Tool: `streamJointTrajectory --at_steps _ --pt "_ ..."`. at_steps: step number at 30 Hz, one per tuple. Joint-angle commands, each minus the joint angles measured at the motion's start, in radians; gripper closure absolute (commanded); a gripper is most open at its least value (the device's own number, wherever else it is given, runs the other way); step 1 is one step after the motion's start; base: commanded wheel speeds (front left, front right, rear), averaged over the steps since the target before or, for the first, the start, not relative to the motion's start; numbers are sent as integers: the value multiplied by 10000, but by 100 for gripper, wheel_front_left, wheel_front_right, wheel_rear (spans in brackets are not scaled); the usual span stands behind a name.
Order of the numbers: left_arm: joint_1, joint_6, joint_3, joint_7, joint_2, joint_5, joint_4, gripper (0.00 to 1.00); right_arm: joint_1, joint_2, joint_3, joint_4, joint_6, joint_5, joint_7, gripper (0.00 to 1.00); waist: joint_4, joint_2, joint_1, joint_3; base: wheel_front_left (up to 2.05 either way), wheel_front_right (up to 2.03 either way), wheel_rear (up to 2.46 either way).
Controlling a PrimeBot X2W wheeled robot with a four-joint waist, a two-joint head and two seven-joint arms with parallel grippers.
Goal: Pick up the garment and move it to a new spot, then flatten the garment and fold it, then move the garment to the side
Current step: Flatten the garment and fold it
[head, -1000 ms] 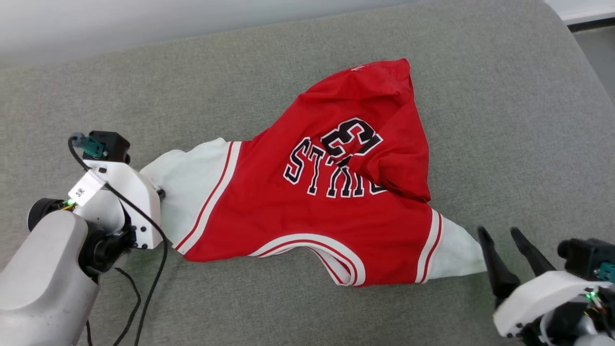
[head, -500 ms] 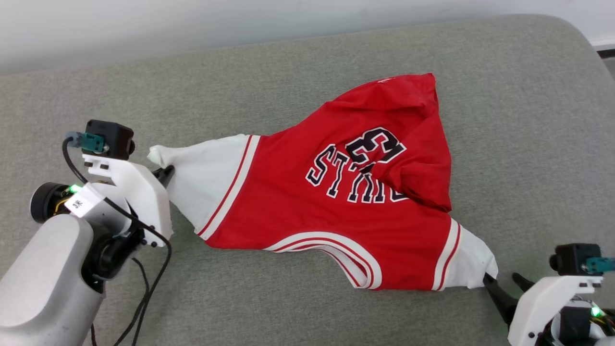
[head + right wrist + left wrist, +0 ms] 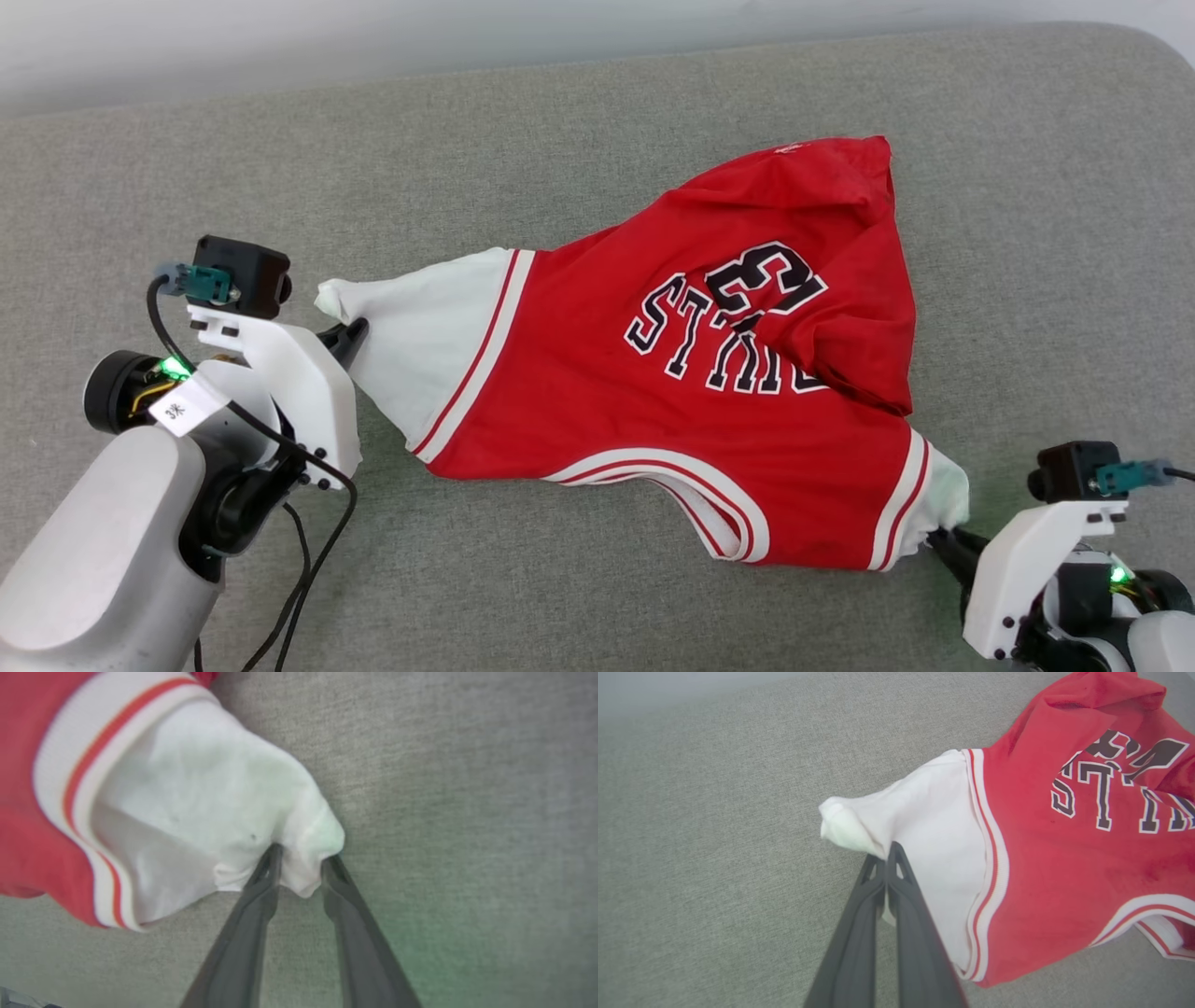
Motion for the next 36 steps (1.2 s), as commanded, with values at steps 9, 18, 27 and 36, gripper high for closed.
streamJointTrajectory --at_steps 9,18,27,36 --pt "94 24 145 -637 126 234 -338 100 -65 -367 -166 -750 67 -227 -550 100 -12 1 1 -430 0 0 0" --pt "-224 427 575 -1428 346 686 -1312 100 -526 -709 -1153 -2750 68 -1031 -613 100 -50 1 1 -1143 0 0 0" --pt "-2110 837 837 -2201 -29 1483 -1073 100 -3147 -1237 -1088 -2806 67 -1603 -260 100 43 1 1 -1143 0 0 0" --pt "-5806 468 653 -3313 -1060 2213 1675 100 -7619 -1519 -65 -768 67 -2150 -1262 100 200 1 1 -46 0 0 0"
